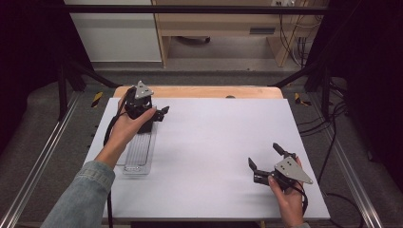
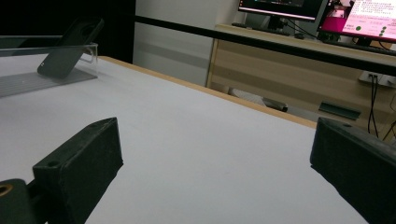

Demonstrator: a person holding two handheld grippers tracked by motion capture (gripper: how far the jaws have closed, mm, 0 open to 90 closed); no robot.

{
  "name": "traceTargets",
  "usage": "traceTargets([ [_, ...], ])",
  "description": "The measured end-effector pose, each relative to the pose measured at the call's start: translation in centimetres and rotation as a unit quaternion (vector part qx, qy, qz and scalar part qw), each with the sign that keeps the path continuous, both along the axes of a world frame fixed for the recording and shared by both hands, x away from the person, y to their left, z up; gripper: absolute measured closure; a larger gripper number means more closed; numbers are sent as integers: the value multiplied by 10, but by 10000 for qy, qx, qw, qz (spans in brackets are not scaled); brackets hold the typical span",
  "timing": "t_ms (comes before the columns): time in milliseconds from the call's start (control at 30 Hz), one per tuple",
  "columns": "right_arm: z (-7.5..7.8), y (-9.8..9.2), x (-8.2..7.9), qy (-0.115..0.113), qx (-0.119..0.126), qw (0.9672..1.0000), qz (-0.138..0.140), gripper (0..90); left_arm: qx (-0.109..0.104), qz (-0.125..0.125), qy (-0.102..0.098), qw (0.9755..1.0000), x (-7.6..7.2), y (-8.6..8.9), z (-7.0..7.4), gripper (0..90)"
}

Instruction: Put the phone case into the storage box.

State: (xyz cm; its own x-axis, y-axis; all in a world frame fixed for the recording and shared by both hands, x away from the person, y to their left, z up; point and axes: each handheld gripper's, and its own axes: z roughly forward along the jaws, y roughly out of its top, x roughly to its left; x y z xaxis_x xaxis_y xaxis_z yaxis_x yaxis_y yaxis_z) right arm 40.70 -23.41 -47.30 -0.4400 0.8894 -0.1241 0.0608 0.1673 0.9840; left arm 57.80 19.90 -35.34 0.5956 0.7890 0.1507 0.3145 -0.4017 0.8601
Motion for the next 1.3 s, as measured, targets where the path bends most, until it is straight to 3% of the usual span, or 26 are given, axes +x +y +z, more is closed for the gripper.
traceTargets([
  [33, 0, 0, 0, 15, 7, 10000, 0, 25, -128, 40, 3, 9999, -3, 0, 0, 59],
  [133, 0, 0, 0, 7, 26, 10000, 11, 23, -5, 92, -268, 9996, -11, 0, 1, 59],
  [200, 0, 1, 0, 35, 43, 10000, 16, 24, -185, 125, -364, 9991, -18, 1, 2, 60],
  [367, 0, 1, 0, 100, 124, 9999, -4, 26, -307, 140, -509, 9981, -33, 1, 8, 55],
  [433, 0, 1, 0, 235, 194, 9995, 20, 28, -387, 154, -598, 9973, -40, 1, 11, 55],
  [533, 1, 2, 1, 332, 259, 9991, -6, 35, -271, 163, -801, 9963, -49, 0, 16, 50],
  [567, 2, 2, 1, 341, 251, 9991, -21, 35, -326, 165, -844, 9958, -53, 1, 18, 50],
  [633, 2, 3, 1, 370, 222, 9991, -56, 38, -455, 162, -880, 9949, -59, 2, 20, 48],
  [833, 6, 4, 0, 403, 59, 9988, -259, 37, -511, 194, -1013, 9933, -75, 7, 19, 46],
  [933, 6, 4, 0, 423, 75, 9987, -261, 34, -564, 183, -1063, 9926, -81, 9, 17, 46],
  [1067, 7, 3, -1, 424, 116, 9987, -271, 46, -429, 46, -1111, 9929, -89, 12, 15, 42],
  [1300, 6, 3, -1, 483, 186, 9984, -209, 36, -586, 175, -1170, 9912, -102, 27, 15, 40],
])
